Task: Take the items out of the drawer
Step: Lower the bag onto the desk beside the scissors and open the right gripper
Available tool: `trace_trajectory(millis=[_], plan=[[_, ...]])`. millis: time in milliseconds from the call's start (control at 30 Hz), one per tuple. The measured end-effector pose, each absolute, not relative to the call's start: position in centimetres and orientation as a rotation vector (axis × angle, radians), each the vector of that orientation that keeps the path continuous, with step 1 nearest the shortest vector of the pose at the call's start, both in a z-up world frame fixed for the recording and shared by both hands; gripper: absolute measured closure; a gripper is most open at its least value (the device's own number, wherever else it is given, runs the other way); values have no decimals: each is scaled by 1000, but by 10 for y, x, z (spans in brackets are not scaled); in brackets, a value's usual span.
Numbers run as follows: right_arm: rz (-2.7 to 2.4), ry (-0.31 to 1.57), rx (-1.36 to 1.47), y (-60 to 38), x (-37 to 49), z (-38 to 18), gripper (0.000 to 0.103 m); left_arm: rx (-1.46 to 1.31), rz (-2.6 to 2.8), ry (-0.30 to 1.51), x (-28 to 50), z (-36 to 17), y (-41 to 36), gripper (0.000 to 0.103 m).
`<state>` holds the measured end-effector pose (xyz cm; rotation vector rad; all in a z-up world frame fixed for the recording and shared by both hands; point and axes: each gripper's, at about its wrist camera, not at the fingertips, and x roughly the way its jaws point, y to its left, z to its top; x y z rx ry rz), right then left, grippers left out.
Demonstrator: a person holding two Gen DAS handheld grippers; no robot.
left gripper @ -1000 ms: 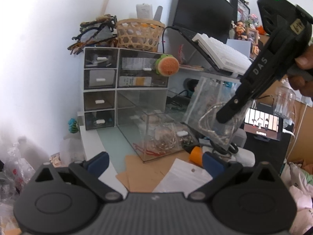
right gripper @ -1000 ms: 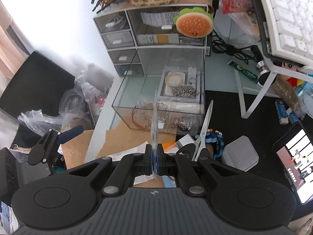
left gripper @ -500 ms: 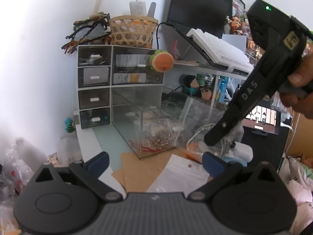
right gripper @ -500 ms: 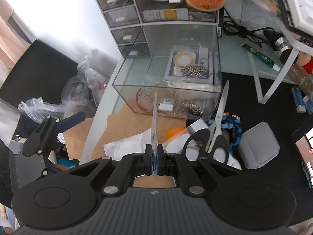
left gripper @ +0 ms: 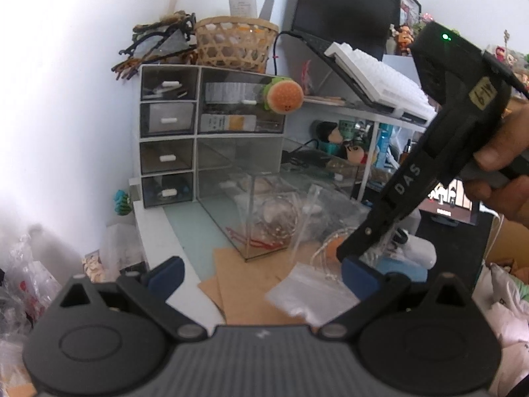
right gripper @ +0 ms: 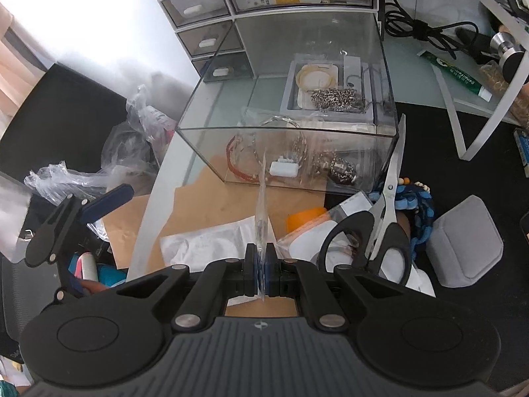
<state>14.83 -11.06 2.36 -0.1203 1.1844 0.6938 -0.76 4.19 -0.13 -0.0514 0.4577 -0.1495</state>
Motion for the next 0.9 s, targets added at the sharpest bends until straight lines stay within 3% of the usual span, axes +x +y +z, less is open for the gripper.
trace_trajectory(millis=[900], plan=[[631,1135,-140,-134,141,46,95,44,-206,449,-12,0,15,0]])
